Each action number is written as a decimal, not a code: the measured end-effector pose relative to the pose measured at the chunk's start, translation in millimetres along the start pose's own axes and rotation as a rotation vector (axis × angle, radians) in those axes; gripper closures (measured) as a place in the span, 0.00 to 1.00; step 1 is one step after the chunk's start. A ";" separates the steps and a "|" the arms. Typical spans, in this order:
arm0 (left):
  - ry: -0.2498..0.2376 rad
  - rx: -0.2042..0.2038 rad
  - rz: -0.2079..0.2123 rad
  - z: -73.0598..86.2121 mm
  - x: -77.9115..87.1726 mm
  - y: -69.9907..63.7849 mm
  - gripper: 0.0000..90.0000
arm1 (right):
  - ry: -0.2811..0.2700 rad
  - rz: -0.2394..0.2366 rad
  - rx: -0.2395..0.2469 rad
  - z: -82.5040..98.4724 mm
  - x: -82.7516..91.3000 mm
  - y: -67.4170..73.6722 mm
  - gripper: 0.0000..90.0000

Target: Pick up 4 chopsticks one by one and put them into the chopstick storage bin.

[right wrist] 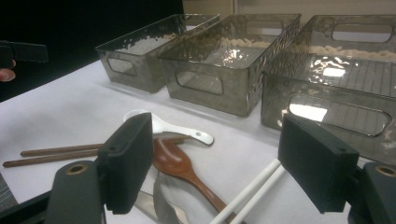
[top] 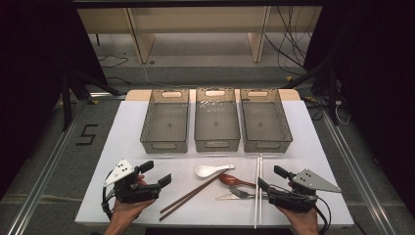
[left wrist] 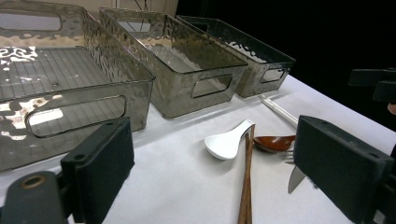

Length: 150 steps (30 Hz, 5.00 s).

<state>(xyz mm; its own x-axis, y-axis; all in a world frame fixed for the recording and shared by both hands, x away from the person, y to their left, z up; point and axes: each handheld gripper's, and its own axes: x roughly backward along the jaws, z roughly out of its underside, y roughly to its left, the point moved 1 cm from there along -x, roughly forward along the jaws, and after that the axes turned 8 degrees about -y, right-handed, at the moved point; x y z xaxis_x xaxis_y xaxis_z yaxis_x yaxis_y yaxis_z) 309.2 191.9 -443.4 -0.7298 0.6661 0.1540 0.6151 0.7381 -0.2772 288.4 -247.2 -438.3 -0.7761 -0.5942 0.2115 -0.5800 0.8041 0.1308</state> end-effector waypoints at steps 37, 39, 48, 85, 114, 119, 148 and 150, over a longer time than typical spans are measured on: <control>0.344 -0.080 0.011 -5.7 -29.5 -9.8 0.17 | 0.026 0.021 -0.016 0.4 -0.5 -2.9 0.30; 0.407 -0.097 0.027 -5.4 -36.5 -13.5 0.18 | 0.025 0.020 -0.017 0.3 -0.4 -3.2 0.30; 0.633 -0.224 0.029 1.7 -62.4 -28.4 0.26 | 0.023 0.017 -0.018 0.2 -0.2 -3.6 0.30; 0.892 -0.368 0.058 30.4 -89.4 -36.2 0.84 | 0.023 0.013 -0.020 -0.3 0.6 -3.8 0.31; 0.825 -0.389 0.151 8.9 -73.5 -40.5 0.94 | 0.029 0.016 -0.029 0.8 -0.3 -5.2 0.31; 0.762 -0.363 0.144 -0.3 -70.4 -39.5 0.94 | 0.030 0.018 -0.032 1.1 -0.4 -5.6 0.31; 0.517 -0.255 0.033 -53.9 -74.5 0.7 0.94 | 0.025 0.027 -0.046 2.0 -0.5 -8.1 0.31; 0.506 -0.249 0.018 -57.2 -75.4 5.1 0.94 | 0.026 0.027 -0.046 2.0 -0.6 -8.3 0.31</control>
<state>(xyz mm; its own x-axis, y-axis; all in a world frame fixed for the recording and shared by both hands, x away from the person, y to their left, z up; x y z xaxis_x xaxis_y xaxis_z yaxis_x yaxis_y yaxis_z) 384.4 151.6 -402.2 -0.5220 0.6020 0.6043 0.7230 0.6882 -0.0610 293.2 -253.6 -441.5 -0.7843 -0.5720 0.2401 -0.5463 0.8203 0.1693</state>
